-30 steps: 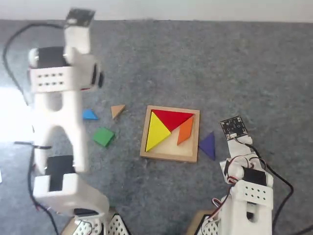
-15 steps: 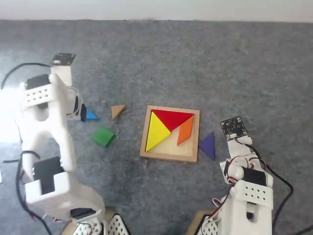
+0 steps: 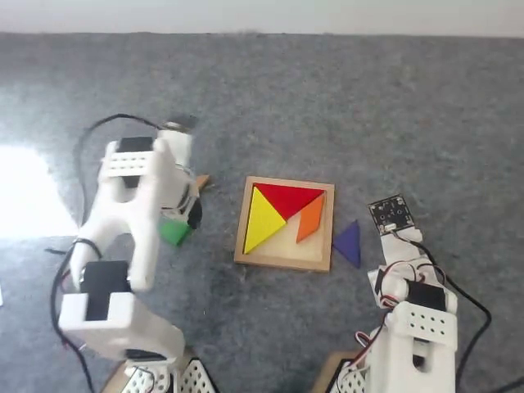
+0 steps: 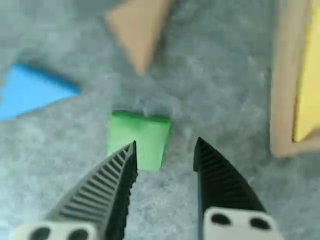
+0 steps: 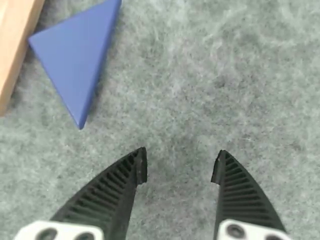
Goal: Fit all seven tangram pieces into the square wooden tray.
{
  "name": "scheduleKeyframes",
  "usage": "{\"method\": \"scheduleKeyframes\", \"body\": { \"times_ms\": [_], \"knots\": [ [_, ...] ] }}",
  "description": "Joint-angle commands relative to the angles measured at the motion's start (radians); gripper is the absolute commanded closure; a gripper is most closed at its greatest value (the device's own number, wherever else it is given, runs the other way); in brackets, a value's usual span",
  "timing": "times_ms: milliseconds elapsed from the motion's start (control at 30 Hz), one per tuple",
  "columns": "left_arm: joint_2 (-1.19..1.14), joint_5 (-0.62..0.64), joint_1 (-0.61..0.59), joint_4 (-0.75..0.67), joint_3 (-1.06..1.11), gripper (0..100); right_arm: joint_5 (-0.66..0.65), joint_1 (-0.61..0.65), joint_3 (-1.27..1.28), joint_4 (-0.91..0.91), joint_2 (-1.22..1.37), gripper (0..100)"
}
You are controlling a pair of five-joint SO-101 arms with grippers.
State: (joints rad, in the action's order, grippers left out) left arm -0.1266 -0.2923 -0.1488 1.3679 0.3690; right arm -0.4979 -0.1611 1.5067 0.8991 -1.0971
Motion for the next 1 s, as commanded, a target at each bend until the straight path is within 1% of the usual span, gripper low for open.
{"method": "scheduleKeyframes", "body": {
  "times_ms": [0,133,200,267,300,367,467,533,600,700,800,900,967],
  "knots": [
    [0.074,-0.081,-0.012,0.063,-0.031,82,-0.014,0.001,-0.008,-0.008,-0.001,78.3],
    [0.124,-0.06,-0.029,0.115,-0.081,82,-0.014,-0.001,-0.011,-0.008,-0.001,77.9],
    [0.18,0.006,0.008,0.118,-0.09,82,-0.014,-0.001,-0.014,-0.008,-0.001,77.9],
    [0.249,0.078,0.069,0.117,-0.067,82,-0.012,-0.002,-0.017,-0.008,-0.001,77.9],
    [0.288,0.11,0.112,0.098,-0.035,82,-0.012,-0.007,-0.02,-0.008,0.002,77.9],
    [0.387,0.17,0.184,0.018,0.059,82,-0.011,-0.025,-0.04,-0.001,0.01,77.9],
    [0.532,0.216,0.232,-0.132,0.223,82,-0.012,-0.035,-0.092,0.053,0.012,77.9],
    [0.6,0.215,0.224,-0.178,0.286,82,-0.012,-0.035,-0.161,0.113,0.01,77.9],
    [0.62,0.221,0.178,-0.175,0.3,82,-0.012,-0.031,-0.258,0.17,0.01,77.9],
    [0.591,0.238,0.129,-0.184,0.312,82,-0.008,-0.027,-0.405,0.252,0.012,77.9],
    [0.554,0.241,0.117,-0.21,0.314,82,-0.006,-0.024,-0.506,0.326,0.024,77.9],
    [0.534,0.242,0.117,-0.21,0.311,82,-0.003,0.038,-0.563,0.386,0.097,77.9],
    [0.529,0.242,0.115,-0.21,0.309,82,0.049,0.085,-0.588,0.397,0.17,77.9]
  ]
}}
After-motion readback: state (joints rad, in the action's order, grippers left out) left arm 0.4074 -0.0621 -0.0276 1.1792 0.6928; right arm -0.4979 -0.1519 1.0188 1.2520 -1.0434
